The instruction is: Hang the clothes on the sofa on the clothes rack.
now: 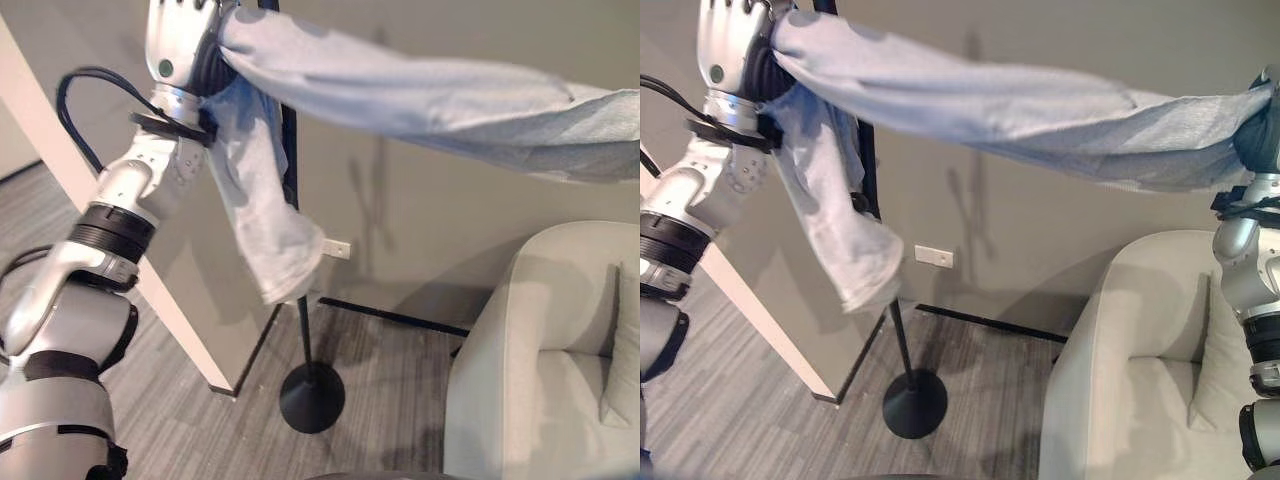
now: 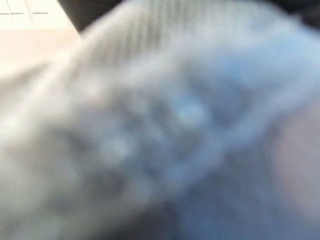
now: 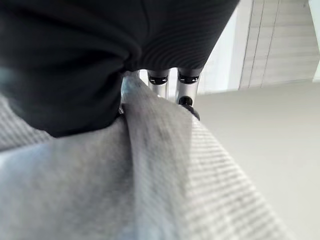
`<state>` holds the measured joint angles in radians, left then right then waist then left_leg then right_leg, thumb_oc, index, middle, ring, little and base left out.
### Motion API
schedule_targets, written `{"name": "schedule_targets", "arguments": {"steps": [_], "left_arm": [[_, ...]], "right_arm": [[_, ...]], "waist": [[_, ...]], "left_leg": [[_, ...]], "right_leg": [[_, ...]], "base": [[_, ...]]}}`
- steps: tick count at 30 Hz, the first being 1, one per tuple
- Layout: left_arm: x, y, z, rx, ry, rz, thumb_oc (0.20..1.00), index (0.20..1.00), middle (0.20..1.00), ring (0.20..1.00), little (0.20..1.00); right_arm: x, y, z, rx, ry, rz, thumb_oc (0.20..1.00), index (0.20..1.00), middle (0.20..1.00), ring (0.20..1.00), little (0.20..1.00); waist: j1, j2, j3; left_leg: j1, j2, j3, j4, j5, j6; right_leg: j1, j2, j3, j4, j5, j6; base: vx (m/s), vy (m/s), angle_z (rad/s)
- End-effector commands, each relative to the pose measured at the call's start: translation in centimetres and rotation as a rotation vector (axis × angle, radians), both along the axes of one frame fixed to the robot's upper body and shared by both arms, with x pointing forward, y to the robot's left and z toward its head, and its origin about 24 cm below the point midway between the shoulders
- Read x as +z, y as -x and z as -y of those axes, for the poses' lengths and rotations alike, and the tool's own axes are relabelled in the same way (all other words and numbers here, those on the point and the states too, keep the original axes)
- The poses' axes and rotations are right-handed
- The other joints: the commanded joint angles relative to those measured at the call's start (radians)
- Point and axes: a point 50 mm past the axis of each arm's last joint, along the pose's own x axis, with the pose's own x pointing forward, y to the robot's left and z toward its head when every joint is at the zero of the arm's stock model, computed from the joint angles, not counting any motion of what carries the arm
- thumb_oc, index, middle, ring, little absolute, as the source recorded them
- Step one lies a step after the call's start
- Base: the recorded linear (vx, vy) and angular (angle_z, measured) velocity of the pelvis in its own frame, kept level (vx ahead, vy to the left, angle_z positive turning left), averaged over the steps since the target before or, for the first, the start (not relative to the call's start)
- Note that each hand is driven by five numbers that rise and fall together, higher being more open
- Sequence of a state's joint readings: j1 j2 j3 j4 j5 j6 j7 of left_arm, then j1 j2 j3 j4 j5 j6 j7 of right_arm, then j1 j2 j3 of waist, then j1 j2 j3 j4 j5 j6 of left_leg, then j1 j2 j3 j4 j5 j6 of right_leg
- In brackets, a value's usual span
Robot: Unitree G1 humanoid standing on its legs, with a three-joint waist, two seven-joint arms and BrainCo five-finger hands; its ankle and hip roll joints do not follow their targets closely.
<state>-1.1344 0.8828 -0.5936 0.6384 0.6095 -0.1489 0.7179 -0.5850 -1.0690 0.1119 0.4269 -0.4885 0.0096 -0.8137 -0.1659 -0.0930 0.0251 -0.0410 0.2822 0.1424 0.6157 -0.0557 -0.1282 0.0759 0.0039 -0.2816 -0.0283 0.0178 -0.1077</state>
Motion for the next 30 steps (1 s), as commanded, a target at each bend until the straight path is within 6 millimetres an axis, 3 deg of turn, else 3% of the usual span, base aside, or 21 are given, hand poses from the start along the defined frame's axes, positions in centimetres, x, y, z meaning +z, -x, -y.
{"name": "schedule_targets", "arguments": {"steps": [1,4,5,9,11,13,14,15,16,17,18,21,26,30], "left_arm": [[2.4,0.7,-2.4,0.111,0.007,0.051,0.200,0.200,0.200,0.200,0.200],[0.8,0.9,-3.6,0.138,0.008,0.007,0.200,0.200,0.200,0.200,0.200],[0.2,1.0,-4.1,0.148,0.003,-0.016,0.200,0.200,0.200,0.200,0.200],[-2.9,1.1,-4.9,0.136,0.079,-0.110,0.200,0.200,0.200,0.200,0.200],[-4.8,1.4,-5.0,0.111,0.159,-0.143,0.200,0.200,0.200,0.200,0.200],[-6.5,1.6,-4.0,0.029,0.278,-0.153,0.200,0.200,0.200,0.200,0.200],[-7.2,1.7,-3.3,-0.008,0.321,-0.158,0.664,0.664,0.664,0.664,0.664],[-7.6,1.8,-2.6,-0.048,0.360,-0.156,1.000,1.000,1.000,1.000,1.000],[-8.3,2.0,-2.0,-0.079,0.418,-0.153,1.000,1.000,1.000,1.000,1.000],[-9.6,2.8,-0.6,-0.174,0.541,-0.143,1.000,1.000,1.000,1.000,1.000],[-10.3,3.3,-0.3,-0.202,0.582,-0.144,1.000,1.000,1.000,1.000,1.000],[-14.0,5.7,2.2,-0.366,0.801,-0.189,1.000,1.000,1.000,1.000,1.000],[-17.2,7.1,3.3,-0.405,0.848,-0.299,1.000,1.000,1.000,1.000,1.000],[-19.4,8.0,4.0,-0.418,0.893,-0.387,1.000,1.000,1.000,1.000,1.000]], "right_arm": [[3.0,1.0,0.3,0.007,0.053,0.065,0.200,0.200,0.200,0.200,0.200],[2.2,0.9,0.6,-0.004,0.067,0.014,0.200,0.200,0.200,0.200,0.200],[1.4,0.7,1.1,-0.016,0.040,-0.024,0.200,0.200,0.200,0.200,0.200],[-2.8,0.5,0.8,-0.007,0.005,-0.171,0.200,0.200,0.200,0.200,0.200],[-6.7,0.9,1.1,-0.020,-0.076,-0.271,0.200,0.200,0.200,0.200,0.200],[-13.5,1.5,1.4,-0.064,-0.203,-0.489,0.200,0.200,0.200,0.200,0.200],[-15.6,1.7,1.4,-0.078,-0.234,-0.561,0.200,0.200,0.200,0.200,0.200],[-17.4,1.9,1.2,-0.087,-0.270,-0.618,0.200,0.200,0.200,0.200,0.200],[-19.5,2.1,0.3,-0.077,-0.323,-0.673,0.200,0.200,0.200,0.200,0.200],[-23.8,2.9,-2.0,-0.038,-0.395,-0.826,0.200,0.200,0.200,0.200,0.200],[-25.0,3.2,-2.8,-0.023,-0.414,-0.868,0.200,0.200,0.200,0.200,0.200],[-31.0,4.8,-9.3,0.135,-0.443,-1.111,0.200,0.200,0.200,0.200,0.200],[-33.6,6.2,-13.0,0.246,-0.448,-1.241,0.200,0.200,0.200,0.200,0.200],[-35.9,7.9,-14.6,0.254,-0.458,-1.360,0.200,0.200,0.200,0.200,0.200]], "waist": [[0.070,0.018,-0.041],[0.109,0.024,-0.019],[0.115,0.028,-0.019],[0.105,0.046,-0.040],[0.100,0.053,-0.044],[0.100,0.054,-0.045],[0.100,0.053,-0.048],[0.101,0.051,-0.047],[0.102,0.050,-0.046],[0.104,0.047,-0.041],[0.104,0.048,-0.045],[0.110,0.047,-0.030],[0.119,0.053,-0.019],[0.129,0.063,-0.008]], "left_leg": [[0.035,-0.080,0.038,-0.271,-0.002,0.054],[-0.005,-0.126,0.017,-0.461,0.043,0.036],[0.013,-0.136,0.005,-0.505,0.068,0.025],[0.084,-0.164,-0.003,-0.593,0.069,0.029],[0.124,-0.166,0.005,-0.650,0.077,0.035],[0.152,-0.169,0.015,-0.694,0.084,0.039],[0.155,-0.168,0.017,-0.697,0.083,0.040],[0.155,-0.169,0.017,-0.699,0.081,0.041],[0.156,-0.169,0.017,-0.701,0.079,0.042],[0.154,-0.168,0.016,-0.703,0.075,0.043],[0.155,-0.168,0.018,-0.703,0.074,0.043],[0.149,-0.163,0.023,-0.703,0.076,0.041],[0.137,-0.161,0.022,-0.703,0.078,0.036],[0.127,-0.163,0.020,-0.703,0.080,0.034]], "right_leg": [[-0.019,-0.102,0.071,0.000,0.023,0.206],[0.015,-0.098,0.081,-0.021,0.018,0.212],[0.023,-0.096,0.090,-0.025,0.018,0.214],[0.042,-0.092,0.100,-0.036,0.011,0.213],[0.039,-0.093,0.114,-0.044,0.011,0.217],[0.036,-0.093,0.120,-0.053,0.014,0.221],[0.036,-0.094,0.121,-0.054,0.014,0.222],[0.035,-0.094,0.120,-0.055,0.014,0.223],[0.035,-0.095,0.119,-0.057,0.014,0.223],[0.032,-0.097,0.119,-0.059,0.013,0.224],[0.033,-0.097,0.119,-0.059,0.012,0.223],[0.025,-0.100,0.113,-0.059,0.013,0.222],[0.017,-0.105,0.094,-0.059,0.014,0.225],[0.014,-0.112,0.076,-0.059,0.014,0.227]], "base": [[0.12,0.045,0.02],[0.10,0.057,-0.12],[0.16,0.033,-0.32],[0.18,0.054,-0.29],[0.13,0.064,-0.06],[0.10,0.027,0.02],[0.07,-0.008,0.06],[0.05,-0.022,0.05],[0.07,-0.040,0.02],[0.08,-0.039,-0.04],[0.10,-0.049,-0.09],[0.06,-0.049,-0.04],[0.03,-0.021,0.10],[0.03,-0.004,0.13]]}}
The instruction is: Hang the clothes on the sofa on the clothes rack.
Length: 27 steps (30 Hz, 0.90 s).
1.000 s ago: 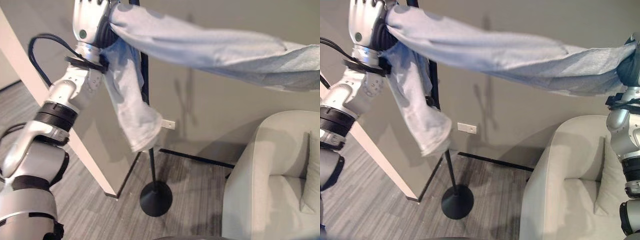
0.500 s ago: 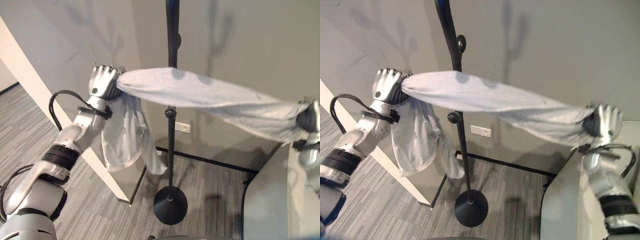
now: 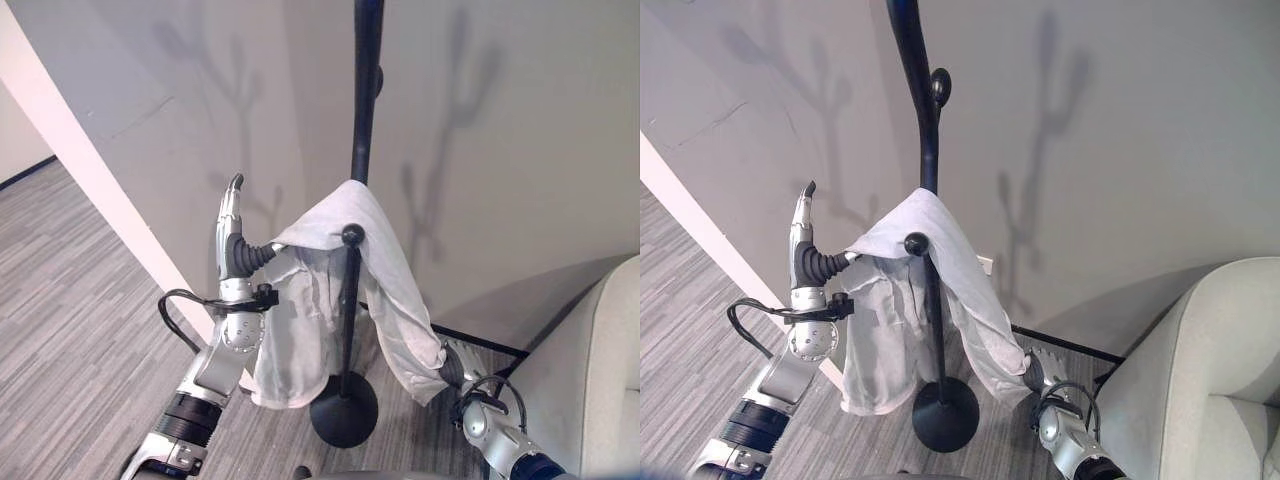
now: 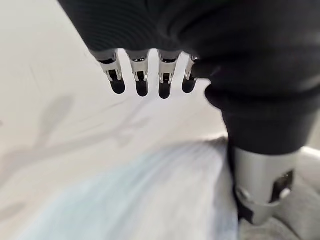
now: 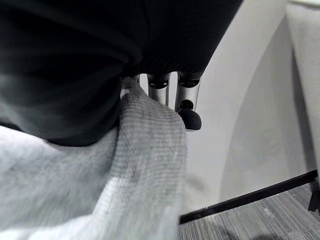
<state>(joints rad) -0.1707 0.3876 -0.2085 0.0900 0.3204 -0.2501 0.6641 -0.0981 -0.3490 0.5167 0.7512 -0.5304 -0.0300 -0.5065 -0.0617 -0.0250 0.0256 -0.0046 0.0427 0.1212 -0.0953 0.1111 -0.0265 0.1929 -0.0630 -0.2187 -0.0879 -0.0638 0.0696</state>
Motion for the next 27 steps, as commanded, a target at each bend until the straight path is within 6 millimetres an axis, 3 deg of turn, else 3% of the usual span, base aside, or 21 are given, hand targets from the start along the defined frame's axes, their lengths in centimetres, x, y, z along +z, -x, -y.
{"name": "schedule_targets", "arguments": {"steps": [1,8,10,14,16,18,22,23,25,27], "left_arm": [[0.8,-1.0,0.1,-0.067,0.015,0.041,1.000,1.000,1.000,1.000,1.000],[-3.4,0.4,0.6,-0.107,0.051,-0.136,1.000,1.000,1.000,1.000,1.000],[-4.6,0.9,0.9,-0.120,0.063,-0.191,1.000,1.000,1.000,1.000,1.000],[-5.3,1.3,0.9,-0.117,0.114,-0.215,1.000,1.000,1.000,1.000,1.000],[-6.3,1.8,1.0,-0.094,0.268,-0.259,1.000,1.000,1.000,1.000,1.000],[-6.7,2.0,0.8,-0.082,0.281,-0.276,1.000,1.000,1.000,1.000,1.000],[-11.8,4.1,0.0,0.003,0.233,-0.503,1.000,1.000,1.000,1.000,1.000],[-11.8,4.1,0.0,0.003,0.233,-0.502,1.000,1.000,1.000,1.000,1.000],[-14.7,5.8,-0.9,0.084,0.212,-0.634,1.000,1.000,1.000,1.000,1.000],[-15.2,5.9,-1.1,0.093,0.180,-0.659,1.000,1.000,1.000,1.000,1.000]], "right_arm": [[-1.1,-0.1,0.3,0.016,0.049,-0.079,0.200,0.200,0.200,0.200,0.200],[-4.5,3.1,-0.8,0.012,0.083,-0.295,0.200,0.200,0.200,0.200,0.200],[-5.0,3.7,-0.7,0.008,0.115,-0.342,0.200,0.200,0.200,0.200,0.200],[-5.2,3.9,0.1,-0.014,0.153,-0.366,0.200,0.200,0.200,0.200,0.200],[-5.3,4.3,1.1,-0.066,0.175,-0.385,0.200,0.200,0.200,0.200,0.200],[-5.2,4.2,1.3,-0.076,0.177,-0.386,0.200,0.200,0.200,0.200,0.200],[-5.6,5.4,2.7,-0.118,0.211,-0.433,0.200,0.200,0.200,0.200,0.200],[-5.6,5.4,2.7,-0.118,0.211,-0.433,0.200,0.200,0.200,0.200,0.200],[-5.7,5.7,2.4,-0.140,0.183,-0.423,0.200,0.200,0.200,0.200,0.200],[-5.7,5.7,2.3,-0.137,0.175,-0.419,0.200,0.200,0.200,0.200,0.200]], "waist": [[0.027,-0.003,-0.005],[0.056,0.024,0.033],[0.067,0.047,0.064],[0.075,0.077,0.098],[0.083,0.109,0.126],[0.082,0.117,0.131],[0.084,0.151,0.154],[0.084,0.152,0.154],[0.079,0.143,0.151],[0.079,0.138,0.148]], "left_leg": [[0.086,0.075,0.038,0.008,-0.086,-0.068],[0.038,0.058,0.016,0.008,-0.078,-0.068],[0.004,0.047,0.003,0.008,-0.069,-0.067],[-0.037,0.033,-0.014,0.008,-0.058,-0.065],[-0.071,0.021,-0.027,0.008,-0.042,-0.067],[-0.084,0.017,-0.032,0.008,-0.038,-0.068],[-0.108,0.004,-0.037,0.008,-0.032,-0.065],[-0.108,0.004,-0.037,0.008,-0.032,-0.064],[-0.099,0.003,-0.032,0.008,-0.042,-0.057],[-0.096,0.004,-0.030,0.008,-0.046,-0.056]], "right_leg": [[-0.104,-0.047,0.007,0.001,0.095,0.051],[-0.129,-0.068,-0.036,0.001,0.101,0.058],[-0.154,-0.080,-0.054,0.001,0.107,0.062],[-0.186,-0.095,-0.071,0.001,0.117,0.066],[-0.211,-0.110,-0.088,0.001,0.128,0.070],[-0.220,-0.113,-0.093,0.001,0.131,0.071],[-0.236,-0.129,-0.106,0.001,0.136,0.077],[-0.236,-0.129,-0.106,0.001,0.136,0.077],[-0.234,-0.131,-0.092,0.001,0.135,0.080],[-0.234,-0.130,-0.089,0.001,0.134,0.079]], "base": [[0.01,0.008,0.13],[-0.02,0.019,0.16],[-0.10,0.049,0.24],[-0.09,0.044,0.31],[-0.10,0.054,0.21],[-0.07,0.044,0.13],[-0.03,0.051,0.42],[0.02,0.069,0.29],[0.04,0.046,0.39],[0.03,-0.001,0.21]]}}
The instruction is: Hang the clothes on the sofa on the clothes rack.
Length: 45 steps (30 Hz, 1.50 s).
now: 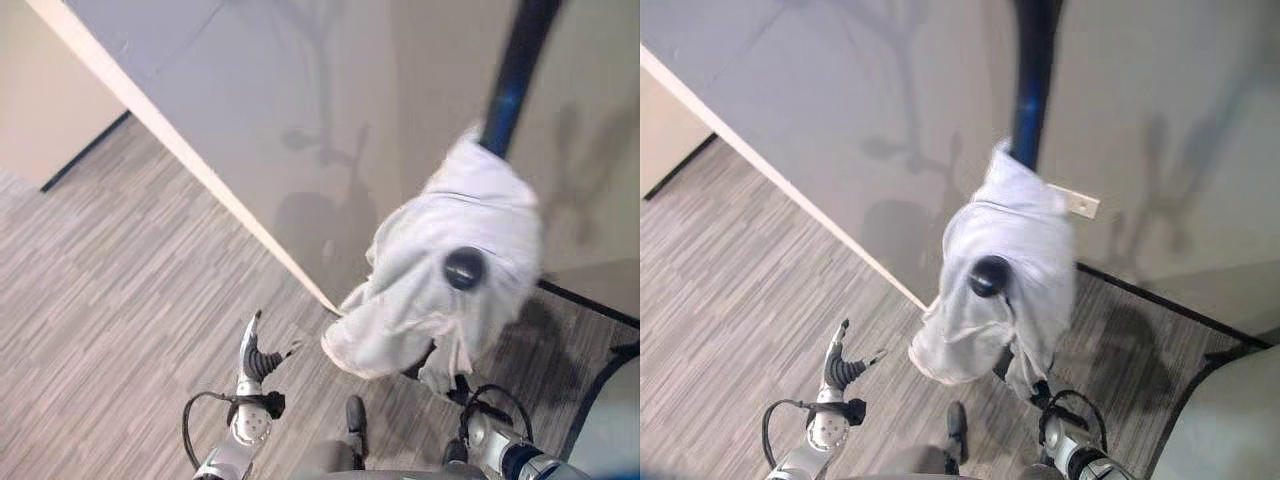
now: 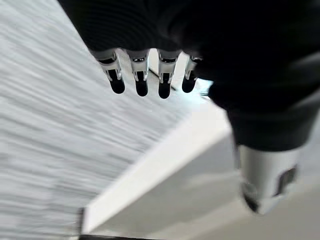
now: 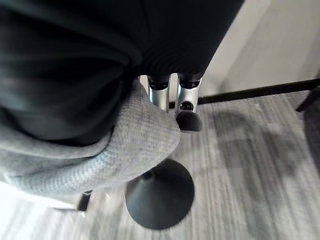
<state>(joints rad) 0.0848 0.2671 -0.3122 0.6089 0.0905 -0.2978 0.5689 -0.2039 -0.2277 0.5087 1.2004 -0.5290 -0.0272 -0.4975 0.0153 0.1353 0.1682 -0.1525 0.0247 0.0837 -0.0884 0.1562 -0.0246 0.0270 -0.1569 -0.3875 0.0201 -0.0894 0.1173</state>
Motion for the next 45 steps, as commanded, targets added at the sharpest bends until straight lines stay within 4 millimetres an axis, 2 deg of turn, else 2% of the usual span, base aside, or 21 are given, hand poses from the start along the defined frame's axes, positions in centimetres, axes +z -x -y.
{"name": "schedule_targets", "arguments": {"steps": [1,6,7,10,13,17,19,24,25,26,27,29,32,33,36,38,39,41,42,45], "left_arm": [[1.8,-2.7,0.0,-0.025,-0.050,0.110,1.000,1.000,1.000,1.000,1.000],[-0.6,-1.4,-0.6,-0.011,-0.113,-0.028,1.000,1.000,1.000,1.000,1.000],[-1.9,-0.4,-0.9,-0.009,-0.151,-0.112,1.000,1.000,1.000,1.000,1.000],[-3.2,0.8,-1.2,-0.005,-0.181,-0.197,1.000,1.000,1.000,1.000,1.000],[-5.1,3.2,-1.6,0.020,-0.206,-0.342,1.000,1.000,1.000,1.000,1.000],[-7.4,7.4,-2.2,0.097,-0.182,-0.572,1.000,1.000,1.000,1.000,1.000],[-8.1,9.0,-2.2,0.197,-0.066,-0.651,1.000,1.000,1.000,1.000,1.000],[-8.7,10.0,-1.7,0.325,0.113,-0.686,1.000,1.000,1.000,1.000,1.000],[-8.7,9.9,-1.6,0.329,0.157,-0.683,1.000,1.000,1.000,1.000,1.000],[-8.7,9.9,-1.6,0.329,0.157,-0.683,1.000,1.000,1.000,1.000,1.000],[-8.8,10.1,-1.6,0.330,0.176,-0.690,1.000,1.000,1.000,1.000,1.000],[-8.8,9.9,-1.6,0.352,0.234,-0.673,1.000,1.000,1.000,1.000,1.000],[-8.8,9.4,-1.5,0.439,0.402,-0.632,1.000,1.000,1.000,1.000,1.000],[-8.8,9.3,-1.4,0.446,0.442,-0.620,1.000,1.000,1.000,1.000,1.000],[-9.2,9.9,-0.7,0.444,0.547,-0.654,1.000,1.000,1.000,1.000,1.000],[-9.3,10.1,-0.6,0.435,0.555,-0.671,1.000,1.000,1.000,1.000,1.000],[-9.5,10.7,-0.4,0.430,0.565,-0.708,1.000,1.000,1.000,1.000,1.000],[-9.5,10.7,-0.4,0.431,0.569,-0.710,1.000,1.000,1.000,1.000,1.000],[-9.5,10.6,-0.3,0.429,0.574,-0.709,1.000,1.000,1.000,1.000,1.000],[-9.4,10.4,-0.2,0.415,0.564,-0.692,1.000,1.000,1.000,1.000,1.000]], "right_arm": [[-1.6,3.2,1.1,-0.027,0.064,-0.146,0.200,0.200,0.200,0.200,0.200],[-1.3,2.5,-0.1,-0.081,-0.041,-0.084,0.200,0.200,0.200,0.200,0.200],[-1.2,2.3,-0.5,-0.123,-0.094,-0.055,1.000,1.000,1.000,1.000,1.000],[-1.2,2.2,-0.6,-0.156,-0.115,-0.041,1.000,1.000,1.000,1.000,1.000],[-1.3,2.6,-0.4,-0.177,-0.125,-0.047,1.000,1.000,1.000,1.000,1.000],[-1.7,3.6,-0.1,-0.239,-0.165,-0.086,1.000,1.000,1.000,1.000,1.000],[-2.1,4.6,0.6,-0.322,-0.185,-0.116,1.000,1.000,1.000,1.000,1.000],[-2.8,7.3,2.0,-0.634,-0.301,-0.145,1.000,1.000,1.000,1.000,1.000],[-3.3,9.4,2.5,-0.842,-0.391,-0.151,1.000,1.000,1.000,1.000,1.000],[-3.3,9.4,2.5,-0.843,-0.391,-0.151,1.000,1.000,1.000,1.000,1.000],[-3.5,10.1,2.6,-0.944,-0.441,-0.146,1.000,1.000,1.000,1.000,1.000],[-3.7,11.6,3.1,-1.249,-0.575,-0.075,1.000,1.000,1.000,1.000,1.000],[-4.2,14.9,3.5,-1.837,-0.804,0.086,1.000,1.000,1.000,1.000,1.000],[-4.3,15.7,3.5,-1.962,-0.854,0.128,1.000,1.000,1.000,1.000,1.000],[-4.2,18.1,3.7,-2.378,-0.882,0.298,1.000,1.000,1.000,1.000,1.000],[-4.1,17.8,3.9,-2.446,-0.900,0.355,1.000,1.000,1.000,1.000,1.000],[-3.9,16.7,4.2,-2.587,-0.959,0.507,1.000,1.000,1.000,1.000,1.000],[-4.0,16.1,4.1,-2.615,-0.996,0.536,1.000,1.000,1.000,1.000,1.000],[-4.1,15.1,3.8,-2.590,-1.064,0.532,1.000,1.000,1.000,1.000,1.000],[-4.1,11.8,2.9,-2.322,-1.252,0.482,1.000,1.000,1.000,1.000,1.000]], "waist": [[0.001,-0.028,0.002],[-0.009,-0.059,-0.019],[-0.011,-0.071,-0.031],[-0.014,-0.081,-0.039],[-0.015,-0.097,-0.054],[-0.021,-0.119,-0.080],[-0.027,-0.129,-0.092],[-0.045,-0.144,-0.126],[-0.059,-0.155,-0.141],[-0.058,-0.155,-0.141],[-0.061,-0.157,-0.145],[-0.069,-0.159,-0.151],[-0.081,-0.159,-0.158],[-0.084,-0.159,-0.158],[-0.098,-0.156,-0.170],[-0.096,-0.153,-0.172],[-0.102,-0.149,-0.183],[-0.102,-0.148,-0.186],[-0.102,-0.147,-0.186],[-0.103,-0.148,-0.177]], "left_leg": [[0.054,0.023,0.010,0.001,-0.094,-0.057],[0.074,0.027,0.019,0.001,-0.107,-0.054],[0.087,0.029,0.023,0.001,-0.113,-0.053],[0.098,0.030,0.026,0.001,-0.119,-0.052],[0.118,0.034,0.033,0.001,-0.128,-0.050],[0.145,0.041,0.044,0.001,-0.138,-0.049],[0.162,0.045,0.055,0.001,-0.145,-0.048],[0.184,0.052,0.068,0.001,-0.151,-0.045],[0.193,0.055,0.073,0.001,-0.152,-0.046],[0.193,0.055,0.074,0.001,-0.153,-0.046],[0.196,0.056,0.076,0.001,-0.153,-0.046],[0.205,0.058,0.080,0.001,-0.157,-0.047],[0.210,0.061,0.082,0.001,-0.159,-0.050],[0.211,0.062,0.085,0.001,-0.161,-0.050],[0.219,0.065,0.092,0.001,-0.167,-0.053],[0.221,0.065,0.094,0.001,-0.169,-0.053],[0.226,0.068,0.100,0.001,-0.173,-0.053],[0.228,0.068,0.102,0.001,-0.176,-0.053],[0.230,0.067,0.103,0.001,-0.177,-0.052],[0.234,0.068,0.113,0.001,-0.176,-0.051]], "right_leg": [[-0.068,-0.035,0.081,-0.107,0.160,0.032],[-0.061,-0.028,0.097,-0.107,0.157,0.032],[-0.054,-0.025,0.101,-0.107,0.155,0.031],[-0.048,-0.022,0.108,-0.107,0.154,0.031],[-0.035,-0.016,0.118,-0.107,0.152,0.030],[-0.022,-0.006,0.139,-0.107,0.151,0.028],[-0.012,0.001,0.154,-0.107,0.151,0.027],[-0.003,0.007,0.173,-0.107,0.153,0.026],[0.003,0.011,0.182,-0.107,0.155,0.025],[0.003,0.011,0.182,-0.107,0.155,0.025],[0.004,0.013,0.185,-0.107,0.155,0.025],[0.009,0.017,0.192,-0.107,0.156,0.025],[0.009,0.022,0.199,-0.106,0.158,0.025],[0.010,0.022,0.201,-0.106,0.158,0.026],[0.011,0.025,0.210,-0.105,0.155,0.028],[0.010,0.026,0.214,-0.105,0.155,0.029],[0.010,0.028,0.220,-0.106,0.155,0.030],[0.010,0.029,0.225,-0.106,0.154,0.030],[0.009,0.029,0.228,-0.106,0.154,0.030],[0.006,0.029,0.241,-0.105,0.157,0.027]], "base": [[0.04,-0.014,0.03],[0.06,-0.012,-0.16],[0.08,-0.015,-0.27],[0.05,0.001,-0.05],[0.06,0.015,-0.04],[0.06,0.029,-0.15],[0.05,0.032,-0.17],[0.04,0.036,-0.26],[0.02,0.025,-0.26],[0.01,0.018,-0.21],[0.00,0.006,-0.07],[0.01,0.004,-0.15],[0.00,0.007,-0.12],[0.01,0.018,-0.11],[0.00,0.014,-0.10],[0.01,0.015,-0.07],[0.02,0.014,-0.09],[0.01,0.012,-0.10],[0.00,0.014,-0.08],[-0.03,0.009,-0.06]]}}
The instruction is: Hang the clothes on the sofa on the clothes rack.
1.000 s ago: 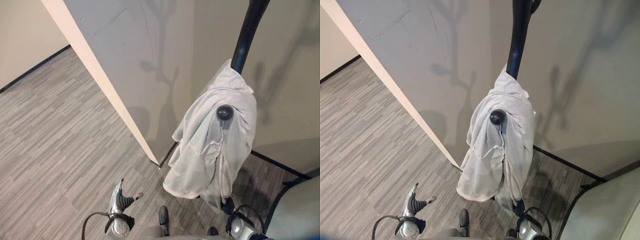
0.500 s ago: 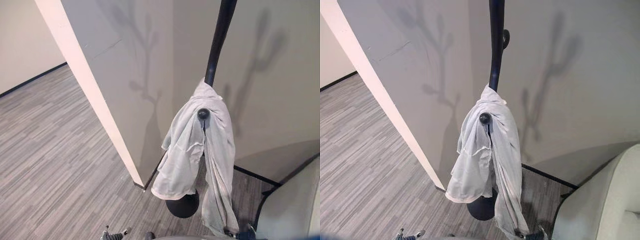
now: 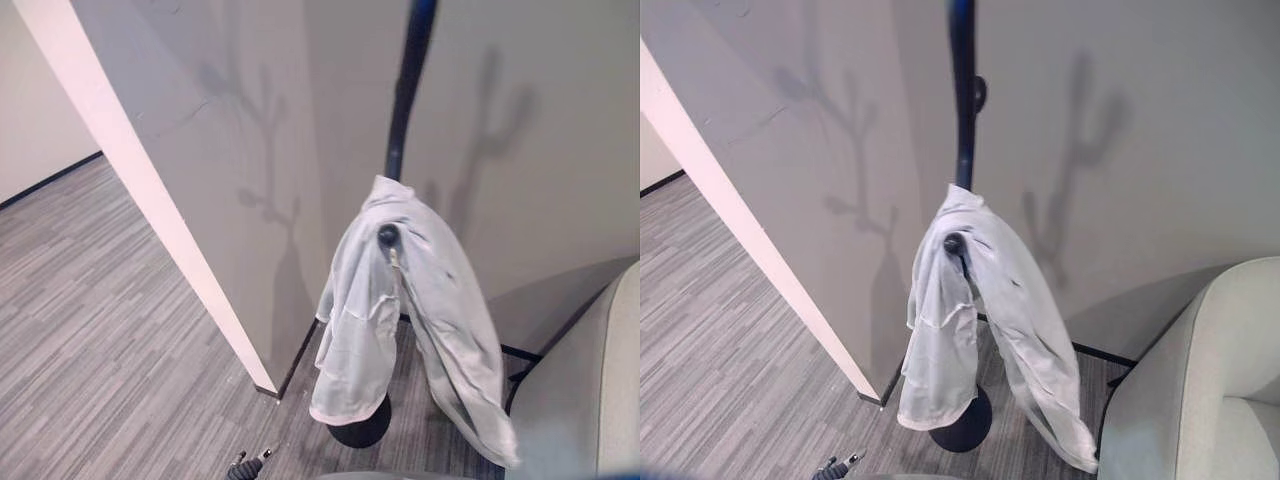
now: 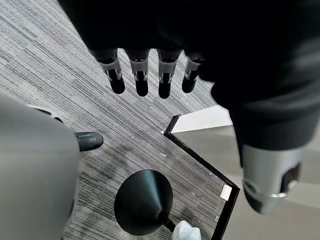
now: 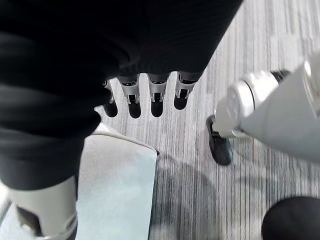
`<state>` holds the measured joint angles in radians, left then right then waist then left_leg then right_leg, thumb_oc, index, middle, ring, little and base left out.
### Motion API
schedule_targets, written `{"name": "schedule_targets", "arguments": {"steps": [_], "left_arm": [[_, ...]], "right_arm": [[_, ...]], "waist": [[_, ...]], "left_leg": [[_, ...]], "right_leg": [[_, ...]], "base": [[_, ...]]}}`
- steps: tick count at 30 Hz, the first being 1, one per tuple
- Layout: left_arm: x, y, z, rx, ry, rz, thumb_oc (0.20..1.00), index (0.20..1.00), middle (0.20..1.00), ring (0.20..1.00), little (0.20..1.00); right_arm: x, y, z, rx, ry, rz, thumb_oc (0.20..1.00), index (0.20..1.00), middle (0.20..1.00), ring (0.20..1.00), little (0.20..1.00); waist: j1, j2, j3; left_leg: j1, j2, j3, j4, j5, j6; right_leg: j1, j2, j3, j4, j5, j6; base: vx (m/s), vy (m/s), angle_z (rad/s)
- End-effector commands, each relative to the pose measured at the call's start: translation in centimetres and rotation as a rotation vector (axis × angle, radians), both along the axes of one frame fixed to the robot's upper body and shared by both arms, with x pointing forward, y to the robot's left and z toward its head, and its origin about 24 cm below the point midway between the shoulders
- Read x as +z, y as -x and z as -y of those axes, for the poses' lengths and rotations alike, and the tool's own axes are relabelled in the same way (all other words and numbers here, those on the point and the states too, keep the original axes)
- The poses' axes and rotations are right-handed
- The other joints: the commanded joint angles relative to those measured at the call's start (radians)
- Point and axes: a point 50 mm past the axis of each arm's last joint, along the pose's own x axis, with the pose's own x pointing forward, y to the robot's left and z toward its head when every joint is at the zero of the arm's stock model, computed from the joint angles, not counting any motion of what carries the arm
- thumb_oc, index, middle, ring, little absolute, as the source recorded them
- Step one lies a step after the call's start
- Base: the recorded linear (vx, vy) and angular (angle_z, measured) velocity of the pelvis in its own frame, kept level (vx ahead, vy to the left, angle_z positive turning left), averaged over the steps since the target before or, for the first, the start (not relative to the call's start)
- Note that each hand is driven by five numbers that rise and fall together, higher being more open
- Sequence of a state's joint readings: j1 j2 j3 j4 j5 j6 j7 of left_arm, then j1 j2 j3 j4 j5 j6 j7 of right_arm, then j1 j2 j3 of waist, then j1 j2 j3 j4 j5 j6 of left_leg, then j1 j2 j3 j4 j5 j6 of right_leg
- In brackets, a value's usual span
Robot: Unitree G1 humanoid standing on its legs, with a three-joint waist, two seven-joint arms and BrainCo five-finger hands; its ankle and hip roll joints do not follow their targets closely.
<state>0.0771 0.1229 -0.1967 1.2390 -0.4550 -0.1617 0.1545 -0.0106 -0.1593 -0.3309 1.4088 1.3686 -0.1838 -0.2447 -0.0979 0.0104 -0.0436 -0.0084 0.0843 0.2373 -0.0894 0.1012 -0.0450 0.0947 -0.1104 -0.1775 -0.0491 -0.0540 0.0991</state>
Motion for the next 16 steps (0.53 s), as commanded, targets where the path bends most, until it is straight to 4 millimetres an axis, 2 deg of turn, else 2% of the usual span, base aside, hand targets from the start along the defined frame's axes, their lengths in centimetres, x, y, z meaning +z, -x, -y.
{"name": "schedule_targets", "arguments": {"steps": [1,5,8,10,13,15,16], "left_arm": [[0.2,-1.6,0.0,0.022,-0.013,0.043,1.000,1.000,1.000,1.000,1.000],[0.4,-1.6,-0.4,-0.005,-0.037,0.065,1.000,1.000,1.000,1.000,1.000],[0.4,-1.6,-0.5,-0.053,-0.043,0.072,1.000,1.000,1.000,1.000,1.000],[0.4,-1.5,-0.4,-0.062,-0.040,0.069,1.000,1.000,1.000,1.000,1.000],[0.4,-1.6,-0.6,-0.064,-0.041,0.060,1.000,1.000,1.000,1.000,1.000],[0.3,-1.6,-1.1,-0.026,-0.027,0.046,1.000,1.000,1.000,1.000,1.000],[0.3,-1.6,-1.1,-0.026,-0.027,0.047,1.000,1.000,1.000,1.000,1.000]], "right_arm": [[0.0,-3.6,-2.0,0.083,-0.003,0.166,1.000,1.000,1.000,1.000,1.000],[0.6,-4.9,-1.5,0.174,0.076,0.338,1.000,1.000,1.000,1.000,1.000],[1.9,-7.9,-1.2,0.252,0.147,0.517,1.000,1.000,1.000,1.000,1.000],[2.1,-8.2,-1.1,0.251,0.159,0.531,1.000,1.000,1.000,1.000,1.000],[1.5,-7.4,-0.9,0.214,0.119,0.455,1.000,1.000,1.000,1.000,1.000],[0.1,-2.8,-0.6,0.104,0.017,0.230,1.000,1.000,1.000,1.000,1.000],[0.1,-2.8,-0.6,0.104,0.017,0.231,1.000,1.000,1.000,1.000,1.000]], "waist": [[0.008,-0.025,0.037],[0.000,-0.030,0.045],[0.003,-0.035,0.049],[0.005,-0.037,0.048],[0.013,-0.041,0.047],[0.023,-0.044,0.042],[0.023,-0.044,0.042]], "left_leg": [[0.092,0.008,-0.037,0.002,-0.121,-0.031],[0.097,0.009,-0.034,0.002,-0.121,-0.032],[0.101,0.010,-0.035,0.002,-0.120,-0.034],[0.102,0.010,-0.036,0.002,-0.120,-0.034],[0.104,0.011,-0.041,0.002,-0.120,-0.035],[0.108,0.012,-0.050,0.002,-0.123,-0.037],[0.108,0.012,-0.050,0.002,-0.123,-0.037]], "right_leg": [[-0.061,-0.017,0.034,-0.035,0.123,0.044],[-0.060,-0.015,0.036,-0.034,0.122,0.044],[-0.055,-0.015,0.030,-0.034,0.121,0.044],[-0.052,-0.016,0.026,-0.035,0.120,0.043],[-0.045,-0.015,0.020,-0.035,0.117,0.042],[-0.035,-0.013,0.014,-0.038,0.110,0.040],[-0.035,-0.013,0.014,-0.038,0.110,0.040]], "base": [[-0.03,0.004,-0.09],[-0.02,0.003,-0.05],[0.00,0.000,0.00],[0.00,0.000,-0.02],[0.01,-0.003,0.01],[0.03,-0.013,0.07],[0.02,-0.008,0.09]]}}
